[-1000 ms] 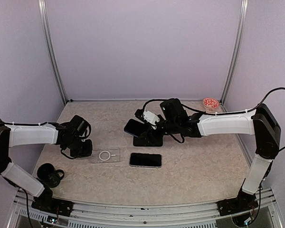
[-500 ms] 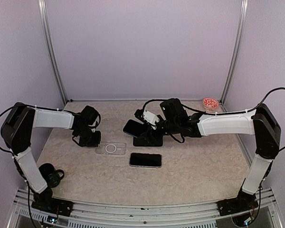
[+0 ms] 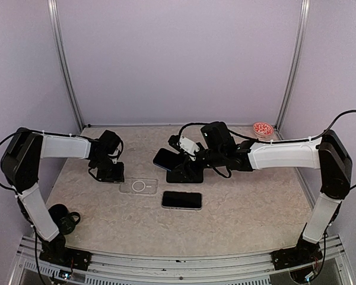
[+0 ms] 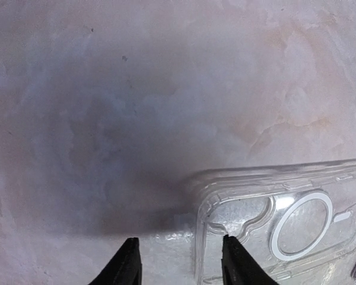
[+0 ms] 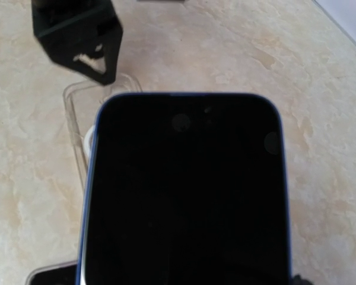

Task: Put the phone into the phone case
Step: Move the phone case to the center of the board, then pass from the right arm to the left, then pass from the left arm to the right

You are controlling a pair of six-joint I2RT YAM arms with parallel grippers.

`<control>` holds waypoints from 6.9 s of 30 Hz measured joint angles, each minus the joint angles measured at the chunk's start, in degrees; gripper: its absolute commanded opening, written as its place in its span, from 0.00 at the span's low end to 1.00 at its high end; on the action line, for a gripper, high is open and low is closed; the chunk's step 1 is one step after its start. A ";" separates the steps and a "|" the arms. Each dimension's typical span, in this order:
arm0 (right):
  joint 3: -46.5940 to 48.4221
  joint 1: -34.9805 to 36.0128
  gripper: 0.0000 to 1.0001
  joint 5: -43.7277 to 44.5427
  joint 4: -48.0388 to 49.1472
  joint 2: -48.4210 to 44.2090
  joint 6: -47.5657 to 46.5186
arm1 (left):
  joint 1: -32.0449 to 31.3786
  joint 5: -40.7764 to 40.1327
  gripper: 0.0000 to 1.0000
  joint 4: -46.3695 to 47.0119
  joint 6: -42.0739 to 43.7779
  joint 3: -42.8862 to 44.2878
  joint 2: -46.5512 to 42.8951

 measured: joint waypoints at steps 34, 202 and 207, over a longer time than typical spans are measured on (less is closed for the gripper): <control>-1.90 0.44 0.67 -5.16 3.69 -0.26 0.00 | -5.11 41.44 0.95 26.84 -8.59 -4.44 -14.99; -10.10 -5.97 0.61 -39.43 47.52 -2.89 63.36 | -9.81 39.34 0.00 72.13 -20.24 -21.35 -25.66; -10.10 -5.97 0.62 -39.43 48.02 -2.84 64.11 | -9.84 39.32 0.00 72.39 -20.46 -21.35 -25.66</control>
